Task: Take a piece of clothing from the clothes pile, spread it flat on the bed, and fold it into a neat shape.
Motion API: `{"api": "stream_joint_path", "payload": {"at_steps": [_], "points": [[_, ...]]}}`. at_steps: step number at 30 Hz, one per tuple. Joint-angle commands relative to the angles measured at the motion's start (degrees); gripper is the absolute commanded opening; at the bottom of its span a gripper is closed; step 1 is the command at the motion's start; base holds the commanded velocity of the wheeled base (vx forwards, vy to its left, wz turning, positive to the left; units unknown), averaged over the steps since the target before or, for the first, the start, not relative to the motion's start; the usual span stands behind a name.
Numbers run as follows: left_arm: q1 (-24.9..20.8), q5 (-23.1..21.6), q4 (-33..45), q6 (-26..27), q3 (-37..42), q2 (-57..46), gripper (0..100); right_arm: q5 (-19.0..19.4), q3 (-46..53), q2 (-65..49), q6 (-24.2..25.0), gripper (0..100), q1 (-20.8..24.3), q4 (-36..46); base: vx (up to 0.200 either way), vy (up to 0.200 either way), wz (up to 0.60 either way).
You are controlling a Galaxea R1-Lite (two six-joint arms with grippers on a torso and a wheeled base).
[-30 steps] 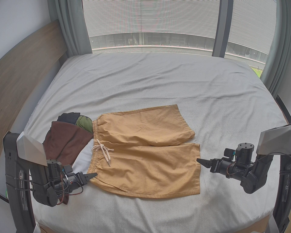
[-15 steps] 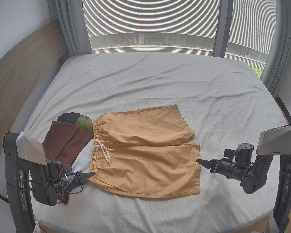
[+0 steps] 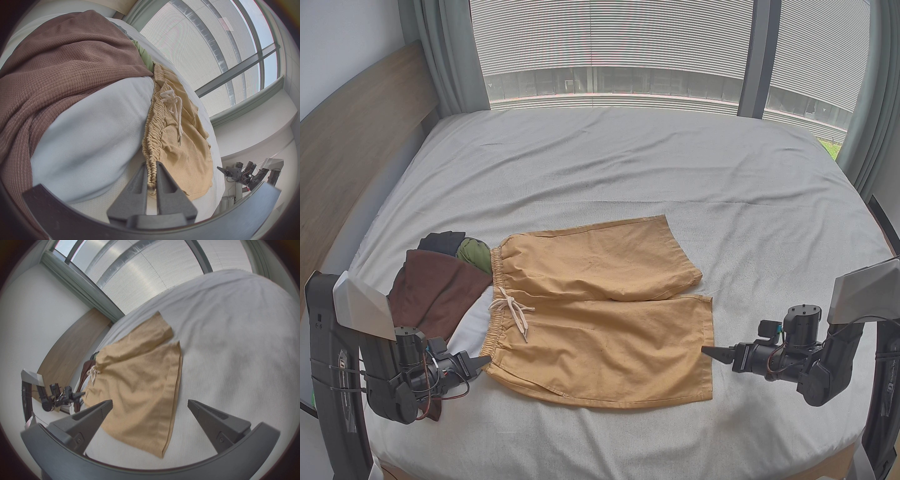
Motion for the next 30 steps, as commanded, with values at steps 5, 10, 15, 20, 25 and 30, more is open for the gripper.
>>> {"api": "stream_joint_path", "payload": {"at_steps": [5,10,15,20,25,30], "points": [[0.0,-0.02,-0.03,0.1,-0.07,0.08,0,1.7,2.82,2.04,0.02,100,1.5,4.35,0.0,0.0,0.0],[0.0,-0.02,-0.03,0.1,-0.07,0.17,0,1.78,4.93,3.71,0.02,100,3.69,4.26,0.0,0.0,0.0],[0.0,0.06,-0.03,0.19,-0.07,0.17,0,1.78,4.58,6.26,0.46,100,5.45,3.3,0.0,0.0,0.0],[-0.08,0.06,-0.03,0.19,-0.16,0.17,0,1.78,4.49,5.99,1.69,100,5.71,3.83,0.0,0.0,0.0],[-0.08,0.06,-0.03,0.19,-0.16,0.17,0,1.61,4.23,5.99,3.53,100,6.77,3.39,0.0,0.0,0.0],[-0.08,0.06,-0.03,0.19,-0.16,0.17,0,1.35,3.35,6.52,3.71,100,6.95,3.21,0.0,0.0,0.0]]}}
